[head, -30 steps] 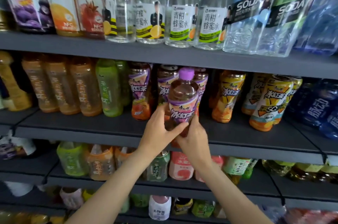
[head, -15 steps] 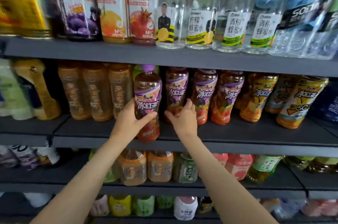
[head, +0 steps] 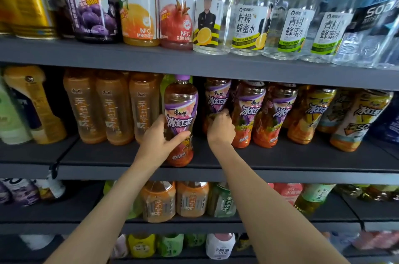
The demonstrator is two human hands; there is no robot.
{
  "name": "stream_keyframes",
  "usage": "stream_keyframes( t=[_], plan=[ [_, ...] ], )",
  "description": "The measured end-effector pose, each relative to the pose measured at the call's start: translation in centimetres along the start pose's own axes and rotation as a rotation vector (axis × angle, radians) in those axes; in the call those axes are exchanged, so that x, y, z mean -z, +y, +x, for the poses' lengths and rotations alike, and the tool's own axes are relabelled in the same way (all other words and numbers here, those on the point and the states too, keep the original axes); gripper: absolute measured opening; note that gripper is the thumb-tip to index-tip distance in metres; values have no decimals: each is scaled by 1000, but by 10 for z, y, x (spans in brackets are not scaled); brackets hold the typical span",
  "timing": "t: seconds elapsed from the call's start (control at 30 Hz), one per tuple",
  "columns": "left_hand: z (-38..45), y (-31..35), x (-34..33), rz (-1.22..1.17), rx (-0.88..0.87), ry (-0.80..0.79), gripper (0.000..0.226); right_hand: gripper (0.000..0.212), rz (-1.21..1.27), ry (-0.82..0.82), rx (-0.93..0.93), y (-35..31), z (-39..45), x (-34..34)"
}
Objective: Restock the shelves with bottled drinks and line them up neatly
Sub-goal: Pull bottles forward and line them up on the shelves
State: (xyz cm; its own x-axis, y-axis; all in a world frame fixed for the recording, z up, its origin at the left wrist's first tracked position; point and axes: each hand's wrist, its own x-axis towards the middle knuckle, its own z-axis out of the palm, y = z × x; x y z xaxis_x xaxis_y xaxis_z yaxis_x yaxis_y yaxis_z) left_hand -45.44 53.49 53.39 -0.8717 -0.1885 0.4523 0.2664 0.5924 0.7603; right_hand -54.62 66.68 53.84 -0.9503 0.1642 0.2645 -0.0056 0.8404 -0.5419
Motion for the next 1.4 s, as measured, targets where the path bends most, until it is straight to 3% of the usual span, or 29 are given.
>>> stream_keyframes(
  t=[0.27,0.37,0.47,0.57,0.6,0.7,0.8,0.93,1.23,1.4],
  plan=[
    [-2,5,-2,33,22,17,60,48,29,1,11,5,2,-10],
    [-4,10,-9,56,18,32,59,59,119,45,120,12,-12,0],
    [-2,18,-23,79,6,18,59,47,274,198,321,35,-37,18],
    [5,29,-43,58,-3,2,60,37,397,379,281,61,-41,36],
    [8,33,-50,50,-2,-4,61,41,416,374,230,67,-36,41],
    [20,40,-69,27,46,-7,63,66,387,150,138,75,-15,42],
    [27,42,-80,-10,85,12,61,59,408,28,79,75,-3,36],
    [32,36,-83,-7,83,-1,60,44,383,60,55,76,-1,33],
    [28,35,-89,-13,40,26,60,44,300,106,137,80,-19,33],
    [8,22,-102,-52,140,-3,62,50,289,80,131,80,-17,38]
  ],
)
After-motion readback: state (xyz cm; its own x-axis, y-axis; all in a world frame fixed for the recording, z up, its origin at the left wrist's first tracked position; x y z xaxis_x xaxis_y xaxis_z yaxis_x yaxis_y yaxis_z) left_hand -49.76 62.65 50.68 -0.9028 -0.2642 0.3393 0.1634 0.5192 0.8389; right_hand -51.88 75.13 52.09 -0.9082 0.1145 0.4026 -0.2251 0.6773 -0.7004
